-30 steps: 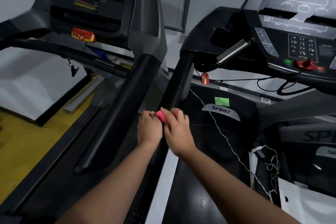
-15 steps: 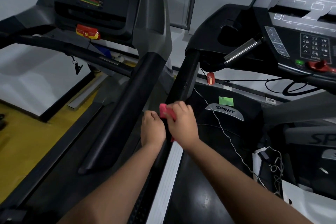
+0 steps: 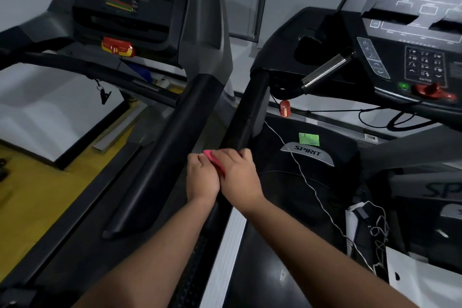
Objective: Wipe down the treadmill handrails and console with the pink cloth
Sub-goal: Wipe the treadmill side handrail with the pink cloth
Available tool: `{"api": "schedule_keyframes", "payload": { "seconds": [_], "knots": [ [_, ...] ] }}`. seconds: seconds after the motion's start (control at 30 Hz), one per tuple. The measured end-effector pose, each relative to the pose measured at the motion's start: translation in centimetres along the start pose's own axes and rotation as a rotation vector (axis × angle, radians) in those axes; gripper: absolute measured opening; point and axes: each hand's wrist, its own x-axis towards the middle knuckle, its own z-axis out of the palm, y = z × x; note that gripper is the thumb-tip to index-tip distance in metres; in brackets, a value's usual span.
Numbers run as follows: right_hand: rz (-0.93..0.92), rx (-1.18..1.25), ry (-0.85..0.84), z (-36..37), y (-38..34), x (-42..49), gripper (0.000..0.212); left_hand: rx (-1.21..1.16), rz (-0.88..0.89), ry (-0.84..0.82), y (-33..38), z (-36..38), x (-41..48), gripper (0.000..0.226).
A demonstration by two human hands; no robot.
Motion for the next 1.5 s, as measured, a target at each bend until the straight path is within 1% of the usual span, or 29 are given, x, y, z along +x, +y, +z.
{"api": "schedule_keyframes", "payload": {
  "seconds": [0.07, 0.13, 0.23, 0.33, 0.4, 0.47, 0.5, 0.53, 0.6, 0.67, 0.77, 0.83, 1.07, 1.13, 1.27, 1.37, 1.43, 1.5],
  "knots": [
    [-0.015, 0.120, 0.041, -1.0, 0.3, -1.6, 0.035, 0.000, -0.007, 0.017, 0.1, -0.1, -0.2, 0.020],
    [0.001, 0.166, 0.067, -1.6, 0.7, -1.7, 0.025, 0.015, -0.011, 0.027, 0.0, -0.1, -0.2, 0.018],
    [0.078, 0.144, 0.018, -1.7, 1.0, 0.8, 0.013, 0.054, -0.028, 0.051, 0.0, -0.1, -0.1, 0.015],
    [0.105, 0.075, 0.001, -1.1, 1.0, 2.8, 0.008, 0.065, -0.046, 0.088, -0.1, -0.3, -0.2, 0.014],
    [0.095, 0.047, 0.019, -1.0, 0.7, 2.4, 0.009, 0.079, -0.067, 0.112, -0.1, -0.4, -0.5, 0.015],
    [0.000, 0.085, 0.082, -1.2, 0.0, 0.6, 0.010, 0.113, -0.077, 0.123, -0.3, -0.5, -0.8, 0.014],
    [-0.056, 0.130, 0.088, -1.3, -0.3, -0.6, 0.016, 0.113, -0.079, 0.127, -0.4, -0.6, -0.9, 0.013],
    [-0.092, 0.181, 0.062, -1.5, -0.3, -1.7, 0.022, 0.104, -0.078, 0.132, -0.4, -0.7, -1.0, 0.013],
    [-0.118, 0.211, -0.020, -1.9, 0.5, -2.5, 0.024, 0.099, -0.074, 0.147, -0.5, -0.7, -1.3, 0.015],
    [-0.096, 0.184, -0.068, -2.4, 1.5, -1.8, 0.025, 0.117, -0.061, 0.166, -0.3, -0.7, -1.5, 0.016],
    [0.065, 0.168, -0.096, -3.0, 1.9, 0.4, 0.030, 0.149, -0.053, 0.177, 0.0, -0.6, -1.5, 0.017],
    [0.112, 0.137, -0.104, -2.9, 2.0, 0.9, 0.031, 0.157, -0.057, 0.179, 0.1, -0.5, -1.4, 0.017],
    [-0.104, 0.152, -0.155, -3.2, 1.4, -2.3, 0.027, 0.140, -0.111, 0.160, 0.0, -0.4, -0.5, 0.016],
    [-0.099, 0.116, -0.144, -3.2, 1.8, -0.9, 0.028, 0.146, -0.113, 0.147, -0.1, -0.3, -0.3, 0.017],
    [0.018, -0.016, -0.116, -2.3, 1.4, 1.7, 0.024, 0.131, -0.120, 0.121, -0.3, -0.2, -0.2, 0.017],
    [-0.001, -0.052, -0.091, -1.6, 0.7, 1.1, 0.019, 0.098, -0.150, 0.085, -0.4, -0.2, 0.0, 0.017],
    [-0.072, -0.023, -0.151, -1.8, 0.6, 0.1, 0.029, 0.077, -0.190, 0.047, -0.3, -0.3, 0.4, 0.025],
    [-0.098, 0.000, -0.202, -2.6, 0.8, -0.1, 0.037, 0.149, -0.250, -0.016, -0.2, -0.3, 0.7, 0.038]
  ]
}}
